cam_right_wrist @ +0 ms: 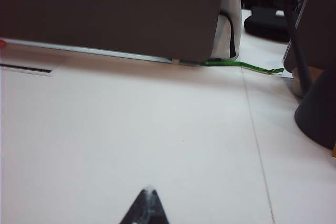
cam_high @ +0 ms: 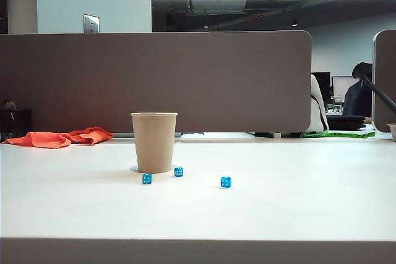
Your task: Pick up the dice with a different color and drop it into the paper cup.
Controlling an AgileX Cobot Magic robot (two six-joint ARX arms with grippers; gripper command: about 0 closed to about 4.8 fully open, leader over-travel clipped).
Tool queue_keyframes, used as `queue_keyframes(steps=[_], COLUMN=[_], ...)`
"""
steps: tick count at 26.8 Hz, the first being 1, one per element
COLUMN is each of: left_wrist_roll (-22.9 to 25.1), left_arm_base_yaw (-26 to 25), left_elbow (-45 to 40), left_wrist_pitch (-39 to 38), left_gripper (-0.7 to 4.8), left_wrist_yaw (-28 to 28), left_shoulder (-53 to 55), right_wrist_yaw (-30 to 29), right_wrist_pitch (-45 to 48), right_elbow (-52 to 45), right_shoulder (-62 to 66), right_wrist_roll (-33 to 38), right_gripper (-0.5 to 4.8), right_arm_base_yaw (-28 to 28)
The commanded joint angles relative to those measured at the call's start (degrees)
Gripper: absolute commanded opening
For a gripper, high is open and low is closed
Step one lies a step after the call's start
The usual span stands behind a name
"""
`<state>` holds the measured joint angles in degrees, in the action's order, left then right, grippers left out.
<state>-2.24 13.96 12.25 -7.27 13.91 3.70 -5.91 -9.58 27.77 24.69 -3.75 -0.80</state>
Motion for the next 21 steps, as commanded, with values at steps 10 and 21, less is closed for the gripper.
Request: queue_keyframes(steps=[10,21], left_wrist_roll=[-0.2,-0.2], left_arm_base_yaw=[0.0,0.0], left_elbow=[0.3,0.3], left_wrist_pitch=[0.9,1.0], left_gripper=[-0.06,-0.06], left_wrist_yaw=[0.2,0.2], left_shoulder=[0.0,0.0], right_wrist_yaw=[1.6,2.0], right_wrist_pitch=[0.6,-0.5], right_elbow=[-9.8,-14.9], right_shoulder=[-17.1,-24.8], right_wrist_roll=[5.7,7.0], right_gripper=[-0.01,-0.01], right_arm_base_yaw=[0.4,0.4])
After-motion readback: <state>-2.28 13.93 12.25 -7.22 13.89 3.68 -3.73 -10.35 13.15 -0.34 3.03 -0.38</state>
